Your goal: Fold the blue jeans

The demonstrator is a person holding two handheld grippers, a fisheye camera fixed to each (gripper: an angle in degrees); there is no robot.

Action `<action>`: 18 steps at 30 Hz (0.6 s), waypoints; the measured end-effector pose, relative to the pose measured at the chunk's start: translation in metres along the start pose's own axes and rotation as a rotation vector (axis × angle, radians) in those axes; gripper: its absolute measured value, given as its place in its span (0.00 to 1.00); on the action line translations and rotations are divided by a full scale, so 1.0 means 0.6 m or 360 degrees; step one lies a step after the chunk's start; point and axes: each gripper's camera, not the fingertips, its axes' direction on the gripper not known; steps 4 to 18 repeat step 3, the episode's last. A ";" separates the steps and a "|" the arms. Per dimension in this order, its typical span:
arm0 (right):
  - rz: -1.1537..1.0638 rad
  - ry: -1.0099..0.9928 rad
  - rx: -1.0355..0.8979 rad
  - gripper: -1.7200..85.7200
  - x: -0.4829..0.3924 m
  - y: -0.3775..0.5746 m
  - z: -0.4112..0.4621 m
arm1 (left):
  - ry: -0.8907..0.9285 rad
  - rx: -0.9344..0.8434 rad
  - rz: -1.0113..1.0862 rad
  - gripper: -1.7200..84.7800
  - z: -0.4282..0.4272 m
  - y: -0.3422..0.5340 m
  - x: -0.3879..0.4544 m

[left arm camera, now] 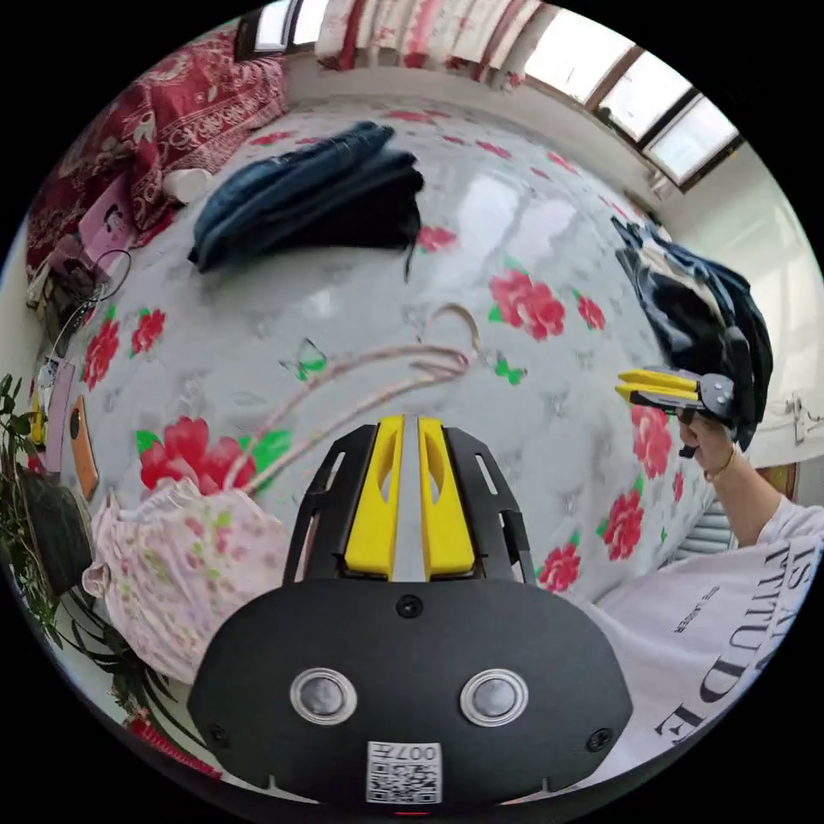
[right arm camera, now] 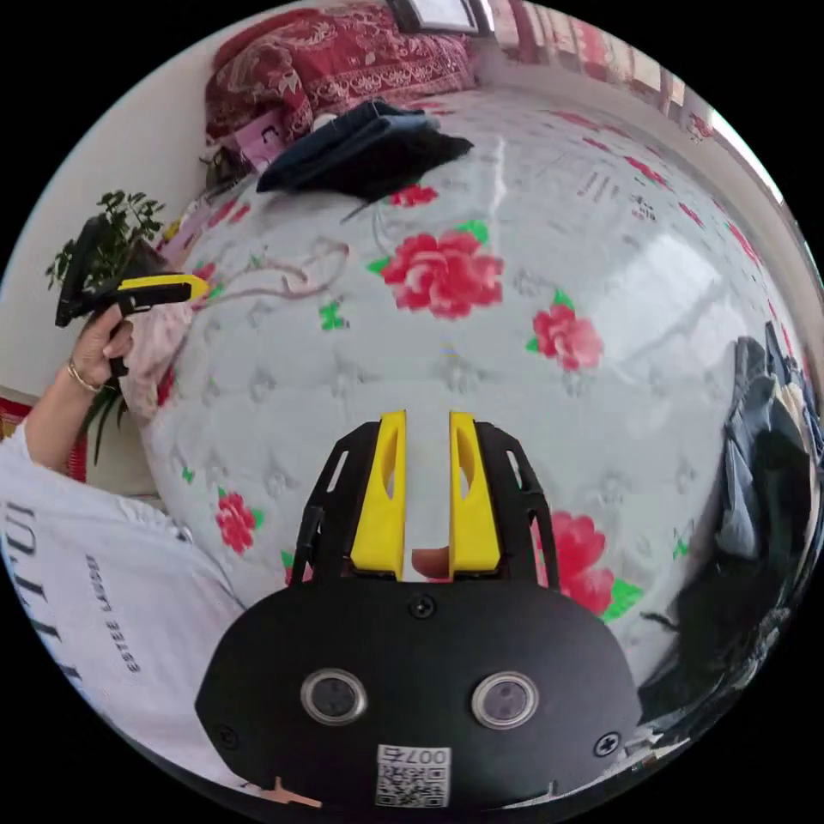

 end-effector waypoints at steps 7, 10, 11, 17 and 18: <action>-0.0007 0.0098 -0.0177 0.14 -0.020 0.127 0.006 | -0.0047 -0.0109 0.0182 0.06 0.030 0.034 0.156; -0.0007 0.0098 -0.0177 0.14 -0.020 0.127 0.006 | -0.0047 -0.0109 0.0182 0.06 0.030 0.034 0.156; -0.0007 0.0098 -0.0177 0.14 -0.020 0.127 0.006 | -0.0047 -0.0109 0.0182 0.06 0.030 0.034 0.156; -0.0007 0.0098 -0.0177 0.14 -0.020 0.127 0.006 | -0.0047 -0.0109 0.0182 0.06 0.030 0.034 0.156; -0.0007 0.0098 -0.0177 0.14 -0.020 0.127 0.006 | -0.0047 -0.0109 0.0182 0.06 0.030 0.034 0.156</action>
